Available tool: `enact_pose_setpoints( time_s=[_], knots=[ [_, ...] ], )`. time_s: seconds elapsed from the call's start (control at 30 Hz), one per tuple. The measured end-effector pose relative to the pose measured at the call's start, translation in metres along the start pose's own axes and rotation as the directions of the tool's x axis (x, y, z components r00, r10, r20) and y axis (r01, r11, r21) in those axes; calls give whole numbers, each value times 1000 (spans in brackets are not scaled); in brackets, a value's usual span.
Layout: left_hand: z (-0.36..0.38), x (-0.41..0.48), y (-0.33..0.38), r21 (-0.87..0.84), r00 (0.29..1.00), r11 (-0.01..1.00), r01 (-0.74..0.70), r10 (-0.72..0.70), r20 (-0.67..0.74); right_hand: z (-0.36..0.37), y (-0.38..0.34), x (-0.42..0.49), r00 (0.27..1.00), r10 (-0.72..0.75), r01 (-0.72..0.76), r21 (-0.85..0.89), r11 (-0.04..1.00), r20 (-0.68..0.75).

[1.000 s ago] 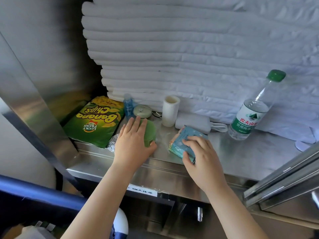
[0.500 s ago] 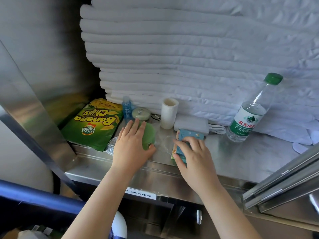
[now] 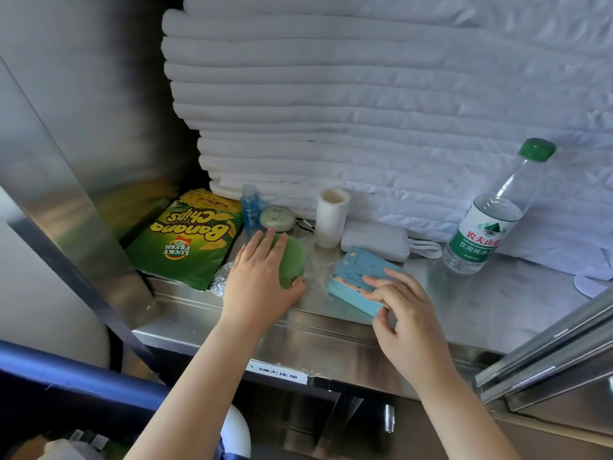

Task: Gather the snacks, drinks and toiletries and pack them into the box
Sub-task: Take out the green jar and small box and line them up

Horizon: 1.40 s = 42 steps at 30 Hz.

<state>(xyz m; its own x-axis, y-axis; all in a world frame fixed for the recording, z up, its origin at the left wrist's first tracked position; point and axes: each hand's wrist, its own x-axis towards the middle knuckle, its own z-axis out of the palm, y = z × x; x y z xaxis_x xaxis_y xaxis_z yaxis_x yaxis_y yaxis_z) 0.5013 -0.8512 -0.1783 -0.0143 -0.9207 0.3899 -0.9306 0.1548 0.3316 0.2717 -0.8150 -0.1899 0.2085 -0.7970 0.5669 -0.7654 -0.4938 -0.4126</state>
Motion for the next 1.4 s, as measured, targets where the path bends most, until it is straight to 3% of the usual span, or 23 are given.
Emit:
enact_pose_setpoints(
  time_s=[0.13, 0.37, 0.57, 0.73, 0.9, 1.13, 1.23, 1.4],
  knots=[
    [-3, 0, -4, -60, 1000, 998, -27, 28, 9, -3, 7, -3, 996, 53, -48, 76, 996, -73],
    [-15, -1, -16, -220, 991, 972, -76, 98, 87, -2, 0, -1, 996, 85, -85, -1, 996, -32],
    [-33, -23, -41, -247, 991, 967, -71, 97, 95, 3, -27, 11, 1000, -1, 0, -15, 1000, -31],
    [-35, -43, -52, -181, 990, 983, 0, 25, 136, 25, -61, 40, 981, -150, 154, -27, 988, 126],
    [-28, -60, -52, -140, 993, 989, 45, -28, 117, 50, -78, 57, 932, -155, 178, -41, 983, 328],
    [-21, -78, -52, -147, 998, 988, 42, -35, 54, 47, -79, 60, 972, -162, 170, -38, 985, 169],
    [-21, -79, -49, -151, 997, 987, 50, -40, 64, 46, -89, 83, 946, -162, 201, -117, 973, 280],
    [-20, -81, -49, -149, 997, 987, 62, -54, 62, 50, -97, 112, 786, -54, 263, -253, 931, 616]
  ],
)
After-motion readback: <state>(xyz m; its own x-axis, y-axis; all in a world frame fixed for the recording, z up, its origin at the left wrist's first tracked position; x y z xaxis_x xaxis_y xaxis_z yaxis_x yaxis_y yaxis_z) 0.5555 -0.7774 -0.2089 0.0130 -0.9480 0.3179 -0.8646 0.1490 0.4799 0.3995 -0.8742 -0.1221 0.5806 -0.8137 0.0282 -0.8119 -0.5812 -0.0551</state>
